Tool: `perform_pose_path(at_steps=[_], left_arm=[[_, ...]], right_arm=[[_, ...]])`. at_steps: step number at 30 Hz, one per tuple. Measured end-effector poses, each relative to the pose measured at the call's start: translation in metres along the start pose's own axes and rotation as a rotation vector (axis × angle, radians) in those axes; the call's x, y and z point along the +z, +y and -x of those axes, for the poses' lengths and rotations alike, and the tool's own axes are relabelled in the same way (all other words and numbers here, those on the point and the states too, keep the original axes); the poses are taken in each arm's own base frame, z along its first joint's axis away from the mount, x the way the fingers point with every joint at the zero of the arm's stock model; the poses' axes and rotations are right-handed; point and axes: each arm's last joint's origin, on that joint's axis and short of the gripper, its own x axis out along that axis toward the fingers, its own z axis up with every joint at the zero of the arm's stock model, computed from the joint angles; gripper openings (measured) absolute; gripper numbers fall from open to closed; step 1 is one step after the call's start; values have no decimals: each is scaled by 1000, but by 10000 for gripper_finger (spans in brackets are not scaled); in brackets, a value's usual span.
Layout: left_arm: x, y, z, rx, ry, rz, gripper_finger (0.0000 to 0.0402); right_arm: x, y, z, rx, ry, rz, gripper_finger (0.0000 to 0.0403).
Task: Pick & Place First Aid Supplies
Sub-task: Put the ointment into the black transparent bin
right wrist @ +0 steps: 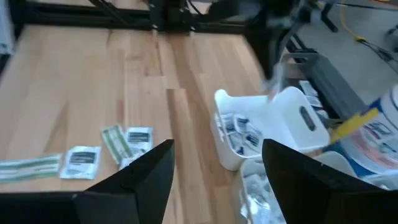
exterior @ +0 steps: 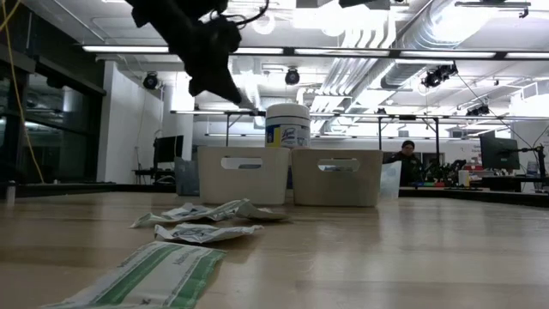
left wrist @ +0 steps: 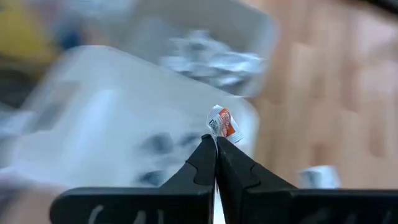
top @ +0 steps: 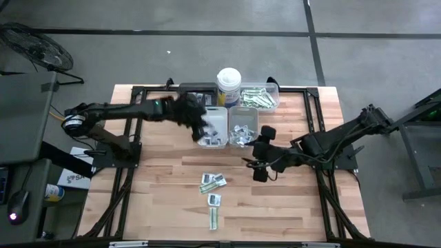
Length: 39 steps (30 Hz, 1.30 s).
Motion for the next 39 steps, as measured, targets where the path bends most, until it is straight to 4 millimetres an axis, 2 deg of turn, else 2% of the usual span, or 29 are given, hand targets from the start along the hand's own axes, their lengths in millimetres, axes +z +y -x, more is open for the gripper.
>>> perform_pose_path(at_steps=[4,8,16,23,31,35,39], left_arm=[[3,37,17,163,-6,27,0],[4,75,22,252,-13,73,0],[-7,136,11,305,68,128,0],[-20,179,-4,235,93,161,0],[-36,214,-17,132,82,255,5],[-40,219,-21,135,99,269,25],[-39,220,-20,136,86,249,64]], right_arm=[[-1,-5,-3,-43,10,-3,236],[1,-13,-8,-91,12,-35,236],[3,-30,-16,-146,19,-84,236],[4,-38,-20,-174,23,-122,236],[5,-42,-22,-189,23,-150,236],[5,-42,-22,-186,22,-169,236],[5,-42,-22,-173,24,-185,236]])
